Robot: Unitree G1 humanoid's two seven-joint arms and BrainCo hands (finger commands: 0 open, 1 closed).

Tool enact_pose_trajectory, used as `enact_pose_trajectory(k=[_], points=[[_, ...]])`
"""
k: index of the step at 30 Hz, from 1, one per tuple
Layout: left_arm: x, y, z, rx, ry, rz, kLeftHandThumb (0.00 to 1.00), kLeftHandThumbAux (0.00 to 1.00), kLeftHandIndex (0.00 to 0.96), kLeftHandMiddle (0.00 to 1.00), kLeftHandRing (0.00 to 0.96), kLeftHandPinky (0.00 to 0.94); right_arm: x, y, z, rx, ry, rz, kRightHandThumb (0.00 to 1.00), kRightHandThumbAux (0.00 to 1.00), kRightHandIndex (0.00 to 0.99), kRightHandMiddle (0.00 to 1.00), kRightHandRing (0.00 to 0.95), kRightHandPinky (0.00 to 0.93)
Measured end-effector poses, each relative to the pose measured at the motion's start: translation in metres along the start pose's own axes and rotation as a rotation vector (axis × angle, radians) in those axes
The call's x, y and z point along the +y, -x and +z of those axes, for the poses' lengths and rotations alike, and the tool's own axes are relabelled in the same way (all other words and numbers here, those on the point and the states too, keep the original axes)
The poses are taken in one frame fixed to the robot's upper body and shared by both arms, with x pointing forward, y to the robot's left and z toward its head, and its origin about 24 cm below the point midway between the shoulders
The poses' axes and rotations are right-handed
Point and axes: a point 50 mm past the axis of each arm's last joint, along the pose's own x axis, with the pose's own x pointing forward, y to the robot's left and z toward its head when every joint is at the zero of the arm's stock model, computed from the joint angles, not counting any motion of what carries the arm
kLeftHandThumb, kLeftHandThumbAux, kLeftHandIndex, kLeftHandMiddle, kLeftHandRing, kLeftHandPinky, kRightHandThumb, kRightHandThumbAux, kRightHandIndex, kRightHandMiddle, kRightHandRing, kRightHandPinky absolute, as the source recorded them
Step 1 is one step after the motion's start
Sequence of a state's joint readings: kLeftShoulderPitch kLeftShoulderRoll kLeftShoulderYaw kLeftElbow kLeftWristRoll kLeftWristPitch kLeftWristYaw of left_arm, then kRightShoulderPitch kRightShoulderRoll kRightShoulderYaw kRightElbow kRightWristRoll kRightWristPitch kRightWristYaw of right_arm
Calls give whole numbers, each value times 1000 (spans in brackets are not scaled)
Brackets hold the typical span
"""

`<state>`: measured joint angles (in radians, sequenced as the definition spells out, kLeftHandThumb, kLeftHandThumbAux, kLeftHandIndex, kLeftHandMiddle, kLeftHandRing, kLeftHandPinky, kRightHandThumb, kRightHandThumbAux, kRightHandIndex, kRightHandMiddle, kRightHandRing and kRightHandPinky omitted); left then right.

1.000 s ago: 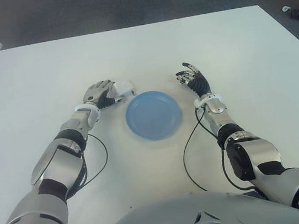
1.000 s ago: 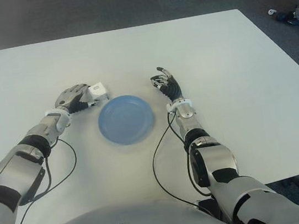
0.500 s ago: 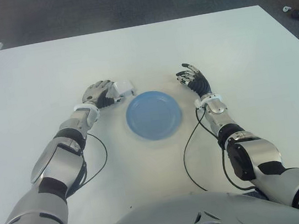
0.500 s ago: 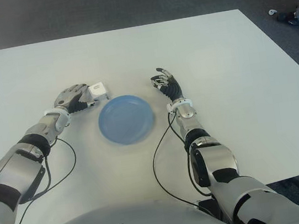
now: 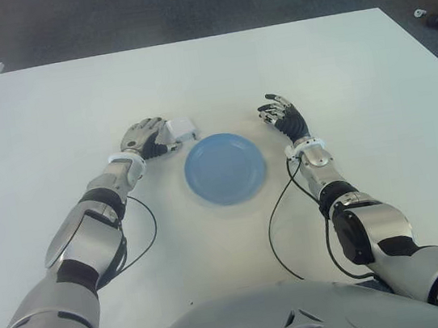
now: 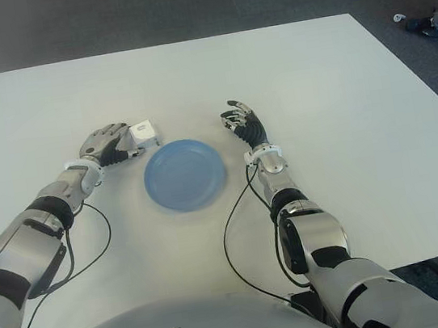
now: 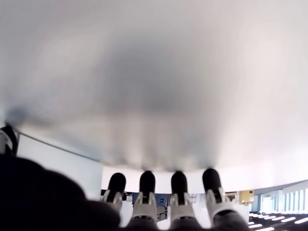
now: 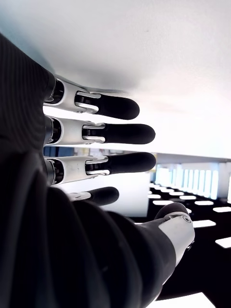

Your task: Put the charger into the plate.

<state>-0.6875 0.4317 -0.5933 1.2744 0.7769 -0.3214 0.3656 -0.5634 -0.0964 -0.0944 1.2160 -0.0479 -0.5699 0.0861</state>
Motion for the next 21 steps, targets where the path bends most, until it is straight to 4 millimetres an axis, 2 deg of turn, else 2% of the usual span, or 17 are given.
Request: enact_pose_trajectory(k=[21], points=[[1, 0, 0, -20, -15, 9, 206, 206, 0, 0, 0, 0, 2, 0, 0, 0, 4, -3, 0, 711, 175, 374, 351, 296]])
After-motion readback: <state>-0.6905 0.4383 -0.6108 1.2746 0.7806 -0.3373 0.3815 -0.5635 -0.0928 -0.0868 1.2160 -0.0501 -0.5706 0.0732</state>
